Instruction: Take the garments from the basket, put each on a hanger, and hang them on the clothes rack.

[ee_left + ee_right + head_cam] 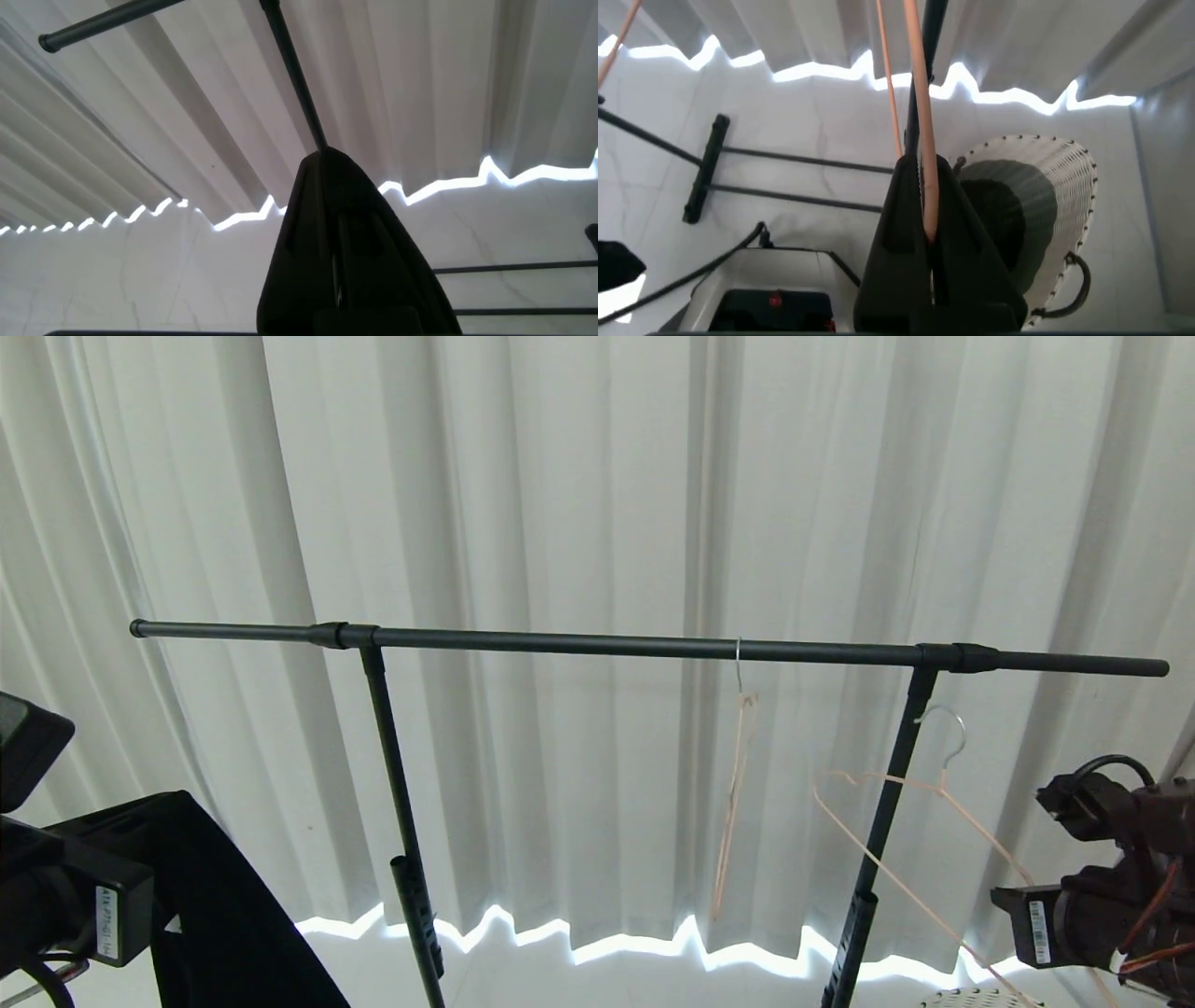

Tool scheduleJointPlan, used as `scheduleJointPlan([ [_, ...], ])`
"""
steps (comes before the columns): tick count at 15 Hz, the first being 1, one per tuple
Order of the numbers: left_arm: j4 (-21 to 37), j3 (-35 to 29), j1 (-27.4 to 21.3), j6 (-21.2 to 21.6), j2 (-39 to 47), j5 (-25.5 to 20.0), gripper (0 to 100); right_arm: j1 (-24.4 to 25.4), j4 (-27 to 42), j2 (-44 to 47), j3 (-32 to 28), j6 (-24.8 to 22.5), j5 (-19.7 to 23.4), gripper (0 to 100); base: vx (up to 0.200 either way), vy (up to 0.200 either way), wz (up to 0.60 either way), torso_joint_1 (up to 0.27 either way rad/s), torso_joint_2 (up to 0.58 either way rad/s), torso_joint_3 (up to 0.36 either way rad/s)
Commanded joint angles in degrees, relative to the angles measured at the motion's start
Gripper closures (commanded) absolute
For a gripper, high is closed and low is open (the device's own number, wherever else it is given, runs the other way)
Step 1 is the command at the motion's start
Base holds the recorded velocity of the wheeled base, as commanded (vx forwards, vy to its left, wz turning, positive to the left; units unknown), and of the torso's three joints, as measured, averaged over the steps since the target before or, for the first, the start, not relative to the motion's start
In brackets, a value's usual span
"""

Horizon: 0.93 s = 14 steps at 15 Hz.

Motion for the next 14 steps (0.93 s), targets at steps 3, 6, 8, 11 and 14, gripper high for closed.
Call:
scheduleJointPlan([
  [3, -0.02, 0.08, -0.02, 0.01, 0.23, -0.01, 100, 1.00, 0.01, -3.25, 2.75, -0.03, -0.02, 100, -0.200, 0.000, 0.00, 0.007, 0.01, 0.001],
  [6, -0.02, 0.08, -0.02, 0.01, 0.23, 0.08, 100, 2.14, 0.01, -4.22, 3.45, 0.06, -0.02, 100, -0.200, 0.000, 0.00, -0.009, 0.00, 0.002],
  [8, -0.02, 0.25, -0.02, 0.01, 0.32, 0.08, 100, 3.54, 0.01, -4.66, 3.81, 0.06, -0.02, 100, -0.200, 0.000, 0.00, -0.002, 0.00, -0.002],
  [11, -0.02, 0.34, -0.11, 0.01, 0.15, -0.01, 100, 6.09, -0.07, -5.10, 3.45, 0.06, -0.02, 100, -0.200, 0.000, 0.00, -0.001, 0.00, 0.004],
  [14, -0.02, 0.51, -0.81, 0.01, 0.15, 0.08, 100, 11.28, -2.36, -6.95, 3.72, 0.06, 0.16, 100, -0.133, 0.000, 0.00, 0.000, 0.00, 0.002],
])
